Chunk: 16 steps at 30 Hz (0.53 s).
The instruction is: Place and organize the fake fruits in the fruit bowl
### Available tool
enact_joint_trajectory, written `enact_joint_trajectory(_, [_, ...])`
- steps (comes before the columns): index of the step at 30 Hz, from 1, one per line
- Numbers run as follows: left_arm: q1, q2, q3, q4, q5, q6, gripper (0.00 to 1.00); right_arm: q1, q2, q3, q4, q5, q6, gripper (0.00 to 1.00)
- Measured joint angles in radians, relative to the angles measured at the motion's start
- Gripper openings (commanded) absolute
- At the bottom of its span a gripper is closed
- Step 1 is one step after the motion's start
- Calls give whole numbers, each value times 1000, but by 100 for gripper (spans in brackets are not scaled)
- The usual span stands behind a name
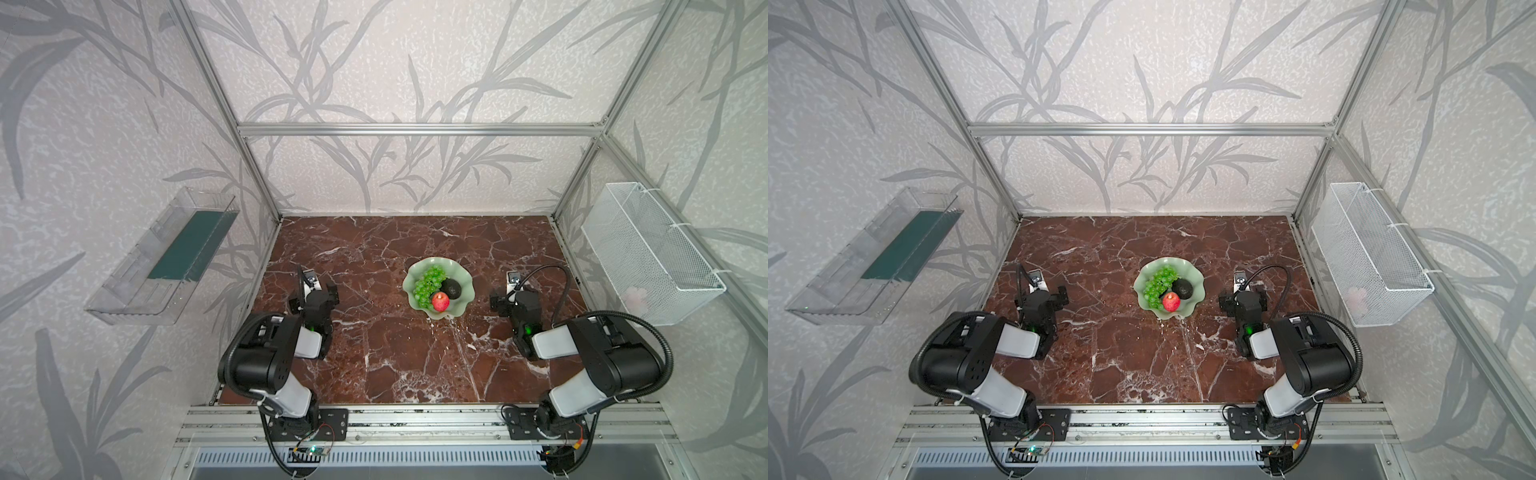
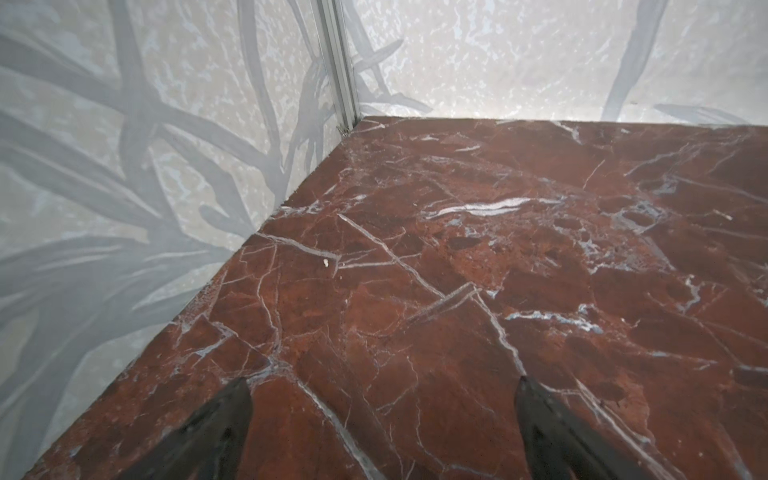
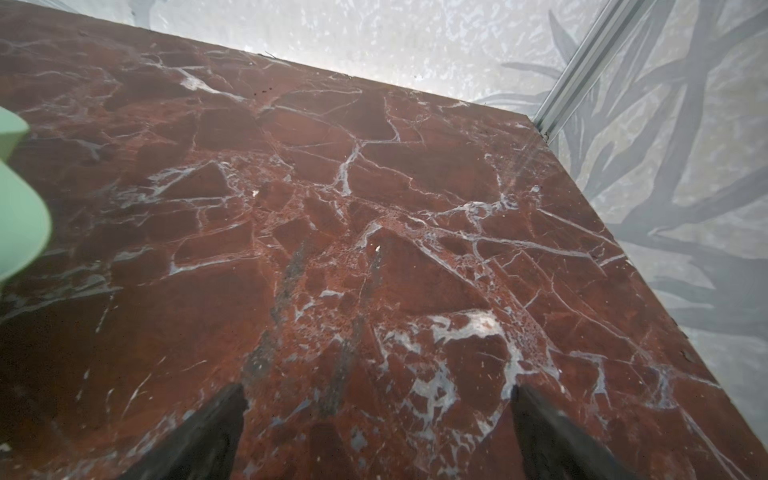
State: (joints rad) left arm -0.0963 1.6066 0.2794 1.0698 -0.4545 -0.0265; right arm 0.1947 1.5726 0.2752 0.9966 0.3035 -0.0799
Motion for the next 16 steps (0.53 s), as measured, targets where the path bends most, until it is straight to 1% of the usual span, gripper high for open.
enact_joint_trajectory(6, [2, -3, 35, 9, 8, 7, 99, 0, 0, 49, 8, 0, -1, 99])
enact_joint_trajectory(12, [2, -3, 37, 15, 8, 8, 99, 0, 0, 70, -17, 0, 0, 99])
enact_joint_trajectory(16, [2, -3, 37, 15, 9, 8, 99, -24, 0, 85, -57, -37, 4, 99])
